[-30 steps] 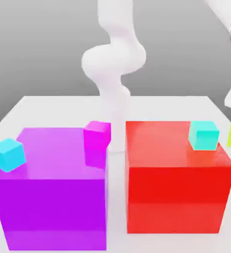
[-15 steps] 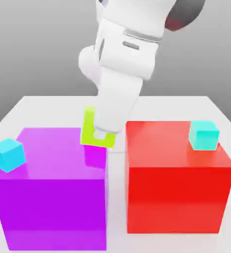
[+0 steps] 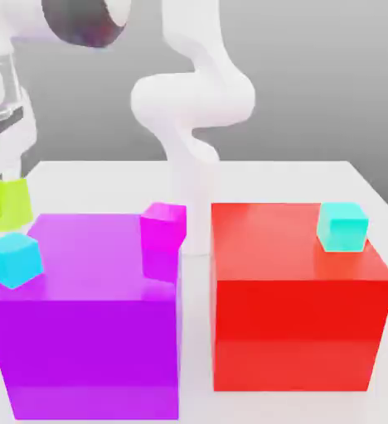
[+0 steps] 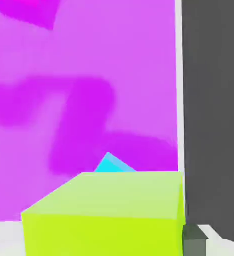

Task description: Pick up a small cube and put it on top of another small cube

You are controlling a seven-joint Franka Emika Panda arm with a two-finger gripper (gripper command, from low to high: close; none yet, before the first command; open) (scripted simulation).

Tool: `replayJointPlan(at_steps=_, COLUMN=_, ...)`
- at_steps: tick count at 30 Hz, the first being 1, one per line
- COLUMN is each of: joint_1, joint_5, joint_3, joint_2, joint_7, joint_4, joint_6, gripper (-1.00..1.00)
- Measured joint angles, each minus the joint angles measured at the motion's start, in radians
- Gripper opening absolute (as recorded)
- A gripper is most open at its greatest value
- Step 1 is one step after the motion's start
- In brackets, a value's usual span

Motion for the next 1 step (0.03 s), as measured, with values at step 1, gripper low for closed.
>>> replayJointPlan(at_steps=1, joint_1=0.0, joint_5=0.0, joint_3=0.0, joint_2=0.0, joint_7=0.0, joint_4=0.0, joint_6=0.0, gripper=1.0)
